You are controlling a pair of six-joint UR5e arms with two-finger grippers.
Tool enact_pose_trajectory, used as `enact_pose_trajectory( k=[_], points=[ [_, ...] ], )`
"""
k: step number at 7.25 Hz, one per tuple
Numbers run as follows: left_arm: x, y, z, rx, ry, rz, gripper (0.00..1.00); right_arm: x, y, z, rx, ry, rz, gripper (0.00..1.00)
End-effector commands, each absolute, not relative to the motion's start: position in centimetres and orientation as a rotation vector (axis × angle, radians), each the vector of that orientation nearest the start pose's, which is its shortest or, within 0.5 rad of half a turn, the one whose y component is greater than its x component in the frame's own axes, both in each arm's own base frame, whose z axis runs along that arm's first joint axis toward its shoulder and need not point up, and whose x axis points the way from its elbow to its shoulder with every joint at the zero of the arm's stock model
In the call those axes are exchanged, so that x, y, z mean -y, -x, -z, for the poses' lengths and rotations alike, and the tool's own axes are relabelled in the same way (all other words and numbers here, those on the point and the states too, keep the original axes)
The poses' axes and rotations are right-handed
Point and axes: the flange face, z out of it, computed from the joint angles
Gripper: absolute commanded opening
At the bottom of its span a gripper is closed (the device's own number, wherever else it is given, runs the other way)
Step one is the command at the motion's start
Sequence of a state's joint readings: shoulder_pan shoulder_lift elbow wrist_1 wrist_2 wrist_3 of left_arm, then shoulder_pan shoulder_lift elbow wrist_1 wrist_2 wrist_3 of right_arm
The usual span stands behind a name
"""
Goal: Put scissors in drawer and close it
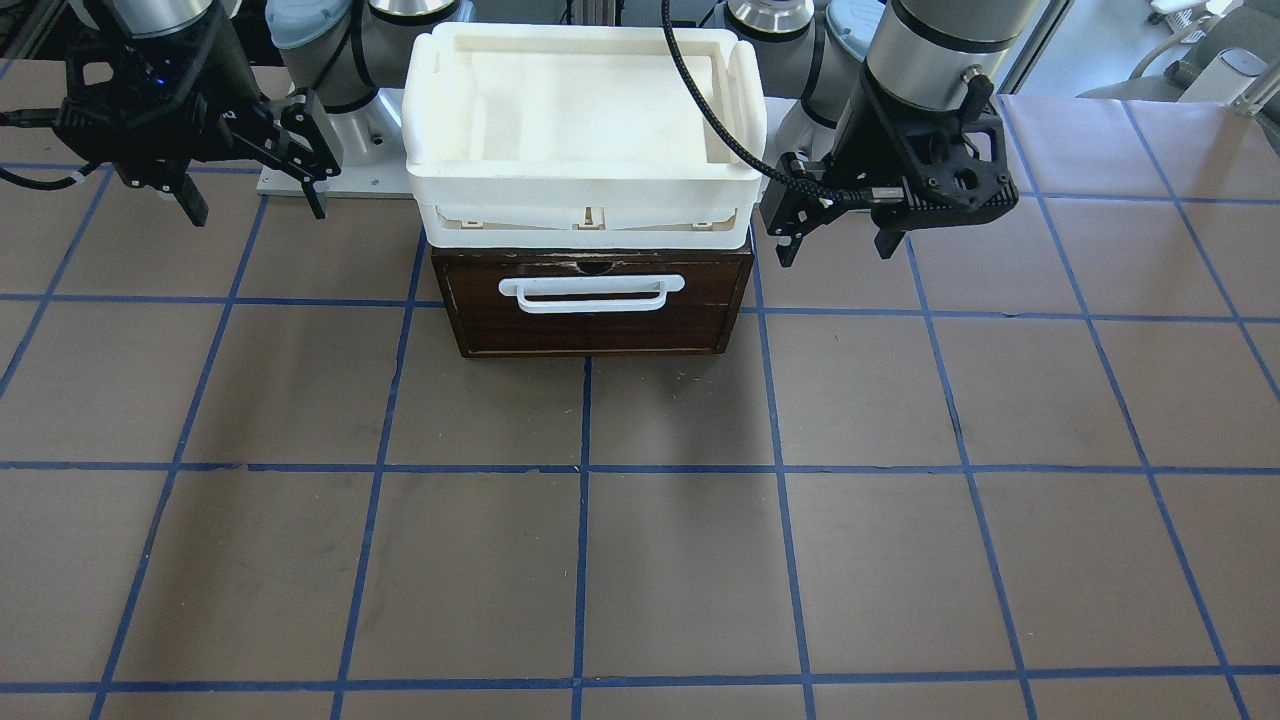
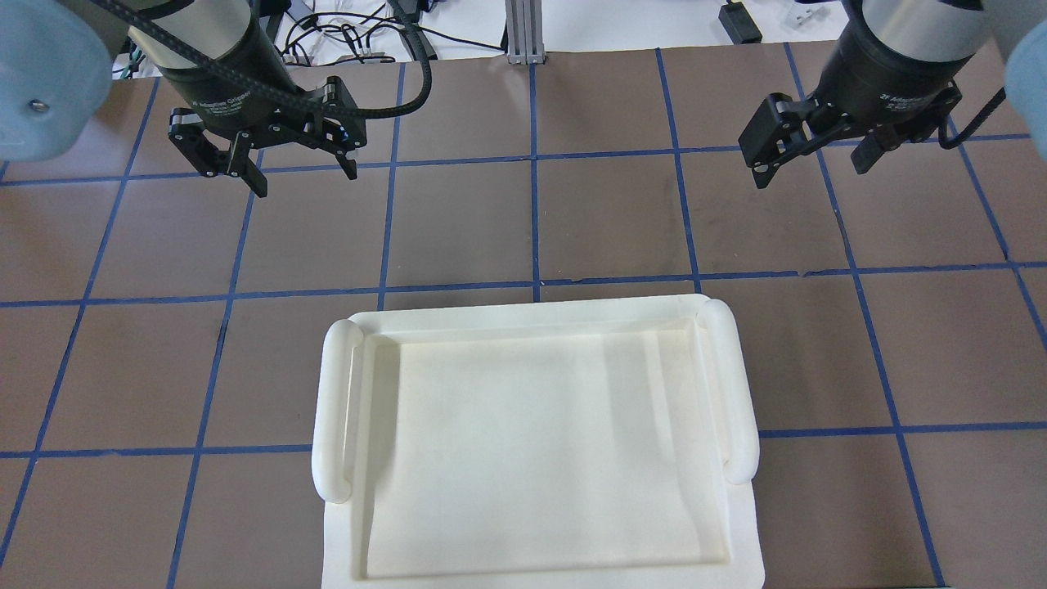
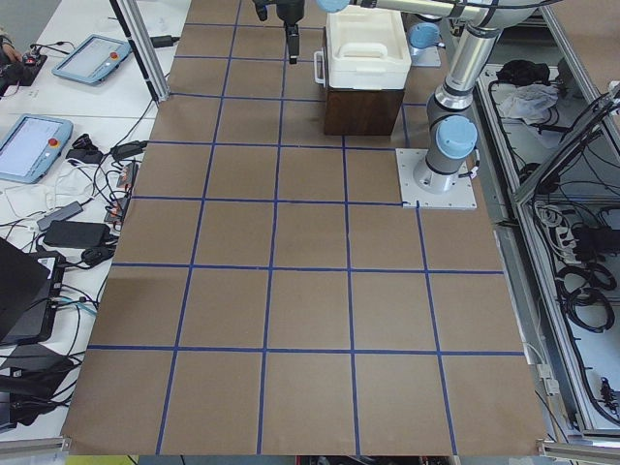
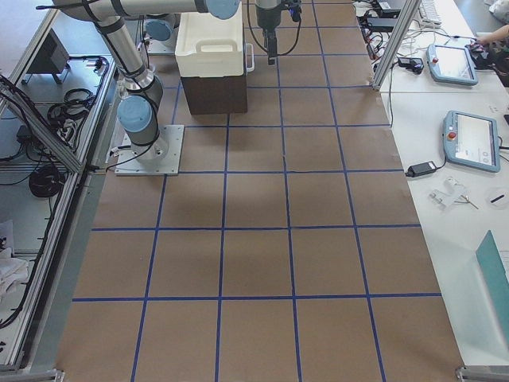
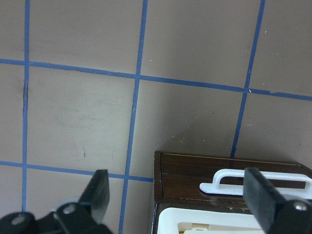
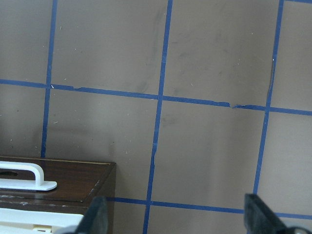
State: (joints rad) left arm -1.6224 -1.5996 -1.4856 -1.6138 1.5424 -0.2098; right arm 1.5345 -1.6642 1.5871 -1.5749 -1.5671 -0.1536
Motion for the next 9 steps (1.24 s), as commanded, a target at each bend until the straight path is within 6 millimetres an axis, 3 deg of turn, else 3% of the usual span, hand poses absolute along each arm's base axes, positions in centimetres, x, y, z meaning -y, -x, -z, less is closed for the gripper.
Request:
enact_pose_trajectory(
  k=[1, 5, 9],
  points=[
    [49.97, 15.76, -50.46, -3.136, 0.243, 0.002, 1.0, 46.17, -11.72, -52.68, -3.14, 0.193, 0.137, 1.0],
    [50.64, 15.85, -49.63, -3.123, 0.154, -0.007, 1.0, 46.22, -11.68, -52.8, -3.144, 0.195, 0.146, 1.0],
    [50.24, 15.77, -50.24, -3.127, 0.12, 0.009, 1.0, 46.34, -11.75, -52.96, -3.137, 0.191, 0.169, 1.0]
  ],
)
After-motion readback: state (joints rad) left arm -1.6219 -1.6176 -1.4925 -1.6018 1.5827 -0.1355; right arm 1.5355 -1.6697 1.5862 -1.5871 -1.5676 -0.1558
